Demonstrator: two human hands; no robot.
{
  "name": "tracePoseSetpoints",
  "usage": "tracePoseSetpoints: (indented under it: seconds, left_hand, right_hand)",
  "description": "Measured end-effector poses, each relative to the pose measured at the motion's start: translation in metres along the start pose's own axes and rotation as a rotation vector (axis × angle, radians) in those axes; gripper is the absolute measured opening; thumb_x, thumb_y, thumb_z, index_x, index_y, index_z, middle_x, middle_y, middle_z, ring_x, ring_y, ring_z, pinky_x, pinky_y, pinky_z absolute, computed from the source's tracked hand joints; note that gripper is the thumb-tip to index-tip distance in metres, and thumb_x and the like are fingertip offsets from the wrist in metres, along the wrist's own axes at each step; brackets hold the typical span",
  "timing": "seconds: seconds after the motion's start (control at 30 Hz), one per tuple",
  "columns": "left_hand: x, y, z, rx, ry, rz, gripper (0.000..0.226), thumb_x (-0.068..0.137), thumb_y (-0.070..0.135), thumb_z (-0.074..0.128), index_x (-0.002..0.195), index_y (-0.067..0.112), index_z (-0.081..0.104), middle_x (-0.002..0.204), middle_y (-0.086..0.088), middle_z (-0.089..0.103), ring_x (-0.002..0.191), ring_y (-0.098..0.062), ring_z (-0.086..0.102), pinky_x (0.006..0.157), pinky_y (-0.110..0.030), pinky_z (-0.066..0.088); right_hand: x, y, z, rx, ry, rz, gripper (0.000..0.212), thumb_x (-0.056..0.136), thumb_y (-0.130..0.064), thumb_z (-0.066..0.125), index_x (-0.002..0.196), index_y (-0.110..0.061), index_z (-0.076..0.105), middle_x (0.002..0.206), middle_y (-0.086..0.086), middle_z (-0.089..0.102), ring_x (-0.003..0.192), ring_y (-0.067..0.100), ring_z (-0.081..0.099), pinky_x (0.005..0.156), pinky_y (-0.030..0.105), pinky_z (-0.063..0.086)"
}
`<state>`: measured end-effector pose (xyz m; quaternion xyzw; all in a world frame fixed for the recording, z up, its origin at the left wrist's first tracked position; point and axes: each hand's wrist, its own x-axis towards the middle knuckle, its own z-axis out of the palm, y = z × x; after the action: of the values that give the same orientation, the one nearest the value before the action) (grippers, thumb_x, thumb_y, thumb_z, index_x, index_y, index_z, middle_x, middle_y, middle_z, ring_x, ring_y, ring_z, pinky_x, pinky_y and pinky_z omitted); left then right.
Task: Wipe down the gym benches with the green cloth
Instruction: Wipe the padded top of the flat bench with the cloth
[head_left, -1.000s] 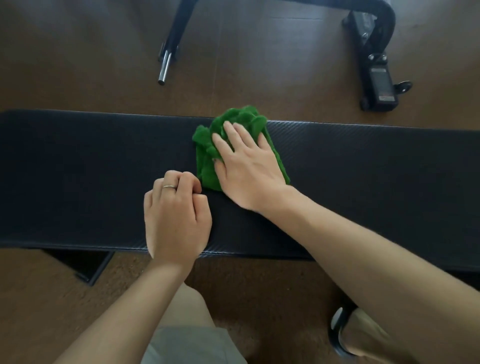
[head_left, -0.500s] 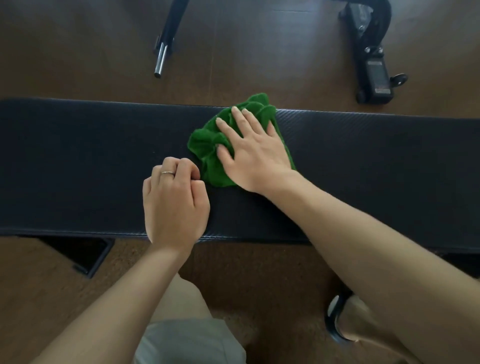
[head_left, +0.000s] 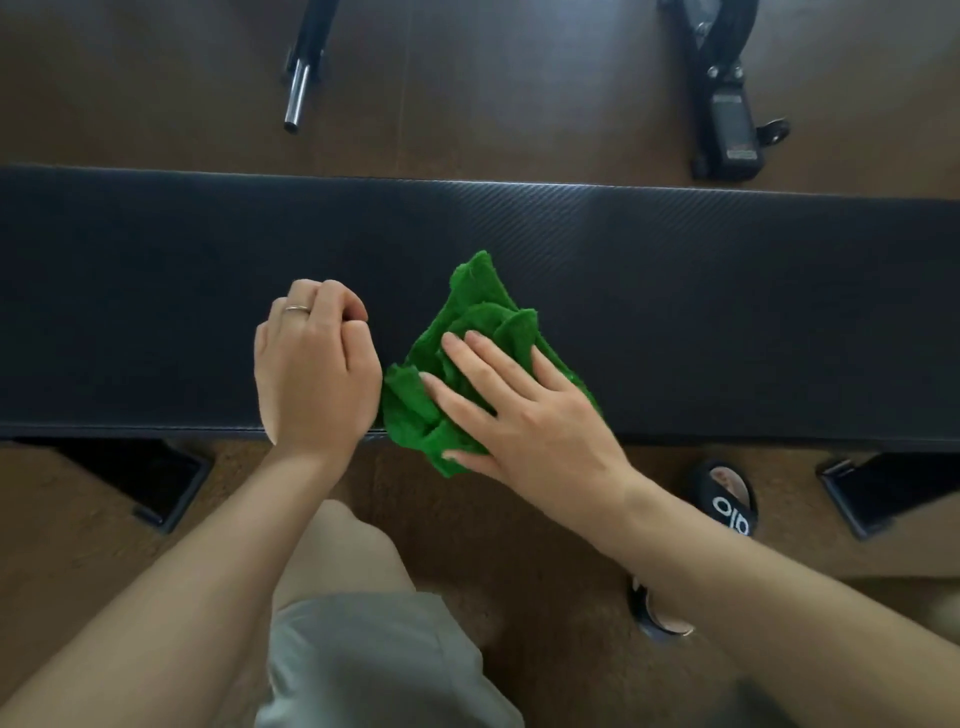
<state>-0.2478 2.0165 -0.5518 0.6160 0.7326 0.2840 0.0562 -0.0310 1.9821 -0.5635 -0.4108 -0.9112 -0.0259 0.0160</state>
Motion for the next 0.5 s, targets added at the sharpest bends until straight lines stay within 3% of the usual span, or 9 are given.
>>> tracePoseSetpoints:
  seconds: [0.2, 0.4, 0.5]
  left_hand:
    - [-0.001, 0.0, 0.0, -0.047, 0.009, -0.021, 0.028, 0.093, 0.012, 0.037, 0.09, 0.013, 0.064, 0.1, -0.004, 0.064, 0.088, -0.012, 0.046, 0.082, -0.035, 0.038]
    - [0.004, -0.002, 0.0, -0.056, 0.004, 0.004, 0.03, 0.094, 0.015, 0.035, 0.09, 0.015, 0.065, 0.099, 0.0, 0.064, 0.087, -0.015, 0.051, 0.083, -0.035, 0.038]
    - [0.018, -0.013, -0.016, -0.101, -0.045, 0.049, 0.033, 0.095, 0.021, 0.032, 0.093, 0.013, 0.064, 0.097, -0.004, 0.065, 0.09, -0.026, 0.059, 0.084, -0.043, 0.047]
  right_hand:
    - [-0.055, 0.059, -0.011, -0.074, -0.07, -0.015, 0.067, 0.106, -0.053, 0.043, 0.164, -0.026, 0.024, 0.17, 0.011, 0.02, 0.157, 0.029, 0.022, 0.116, 0.055, 0.039]
    - [0.0, 0.023, -0.015, -0.085, -0.097, -0.18, 0.07, 0.105, -0.046, 0.038, 0.163, -0.01, 0.022, 0.169, 0.021, 0.016, 0.158, 0.034, 0.014, 0.127, 0.052, 0.019]
    - [0.043, -0.009, -0.009, -0.079, -0.036, -0.271, 0.069, 0.105, -0.045, 0.036, 0.161, -0.005, 0.028, 0.166, 0.026, 0.023, 0.156, 0.037, 0.022, 0.126, 0.053, 0.023]
